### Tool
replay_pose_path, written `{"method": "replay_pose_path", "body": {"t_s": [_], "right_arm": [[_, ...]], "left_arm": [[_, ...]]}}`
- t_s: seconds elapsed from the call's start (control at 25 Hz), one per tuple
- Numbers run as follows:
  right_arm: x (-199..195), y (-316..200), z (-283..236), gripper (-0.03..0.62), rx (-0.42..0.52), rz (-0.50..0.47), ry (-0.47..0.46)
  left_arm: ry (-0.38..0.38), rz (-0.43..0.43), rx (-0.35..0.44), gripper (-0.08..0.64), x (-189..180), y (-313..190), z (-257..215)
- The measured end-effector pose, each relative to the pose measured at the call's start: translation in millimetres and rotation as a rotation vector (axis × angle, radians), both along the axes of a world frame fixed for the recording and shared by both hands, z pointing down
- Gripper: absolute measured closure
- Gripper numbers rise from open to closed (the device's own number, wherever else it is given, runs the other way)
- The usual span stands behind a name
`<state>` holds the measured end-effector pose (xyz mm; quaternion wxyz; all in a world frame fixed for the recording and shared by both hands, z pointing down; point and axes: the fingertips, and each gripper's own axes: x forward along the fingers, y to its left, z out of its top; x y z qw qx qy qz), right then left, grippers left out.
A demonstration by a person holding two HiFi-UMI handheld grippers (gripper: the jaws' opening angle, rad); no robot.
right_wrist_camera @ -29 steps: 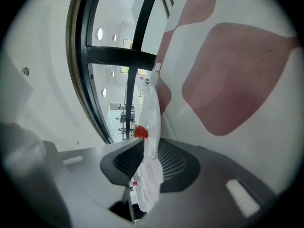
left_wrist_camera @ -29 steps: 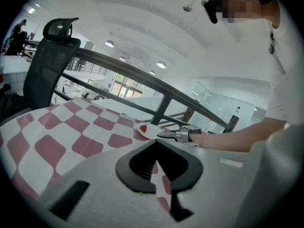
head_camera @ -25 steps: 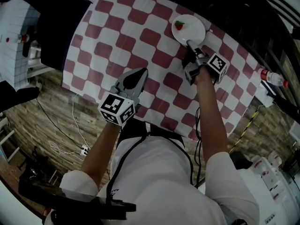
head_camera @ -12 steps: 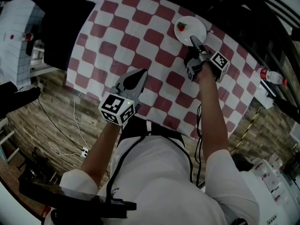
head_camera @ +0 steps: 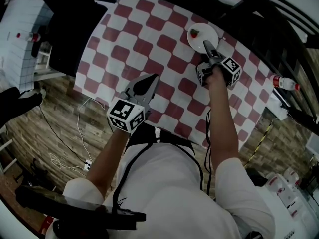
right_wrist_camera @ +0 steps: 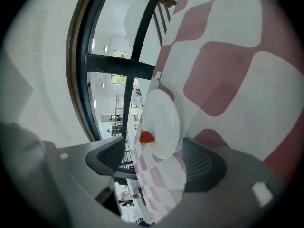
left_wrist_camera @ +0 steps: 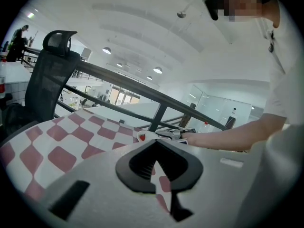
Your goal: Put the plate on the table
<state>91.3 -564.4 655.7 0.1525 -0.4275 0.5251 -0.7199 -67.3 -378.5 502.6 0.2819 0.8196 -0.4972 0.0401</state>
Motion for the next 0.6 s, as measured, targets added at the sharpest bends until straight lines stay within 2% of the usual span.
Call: {"method": "replay_pose_path", "body": {"t_s": [0.28, 0.32, 0.44, 0.56, 0.6], "right_arm": [[5.5, 25.9, -5.7, 0.245, 0.025, -0.026, -0.010], [5.7, 32.5, -8.1, 0.283, 0.037, -0.046, -0.011], [3.6, 51.9, -35.3, 0.475, 0.115, -0.081, -0.003], [3.8, 76.4, -64.0, 0.582, 0.175, -0.073, -0.015], [5.7, 85.9, -71.1, 0.584, 0.191, -0.074, -0.018]], "left_arm": [[-0.007, 0.023, 0.028, 0.555, -3.7, 8.3, -18.0], [-0.008, 0.029, 0.035, 0.555, -3.9, 10.1, -21.8], [-0.010, 0.052, 0.057, 0.555, -2.7, 15.3, -33.4], [-0.010, 0.074, 0.077, 0.555, -1.1, 24.1, -45.8], [-0.008, 0.081, 0.081, 0.555, 0.1, 28.0, -49.4]]}}
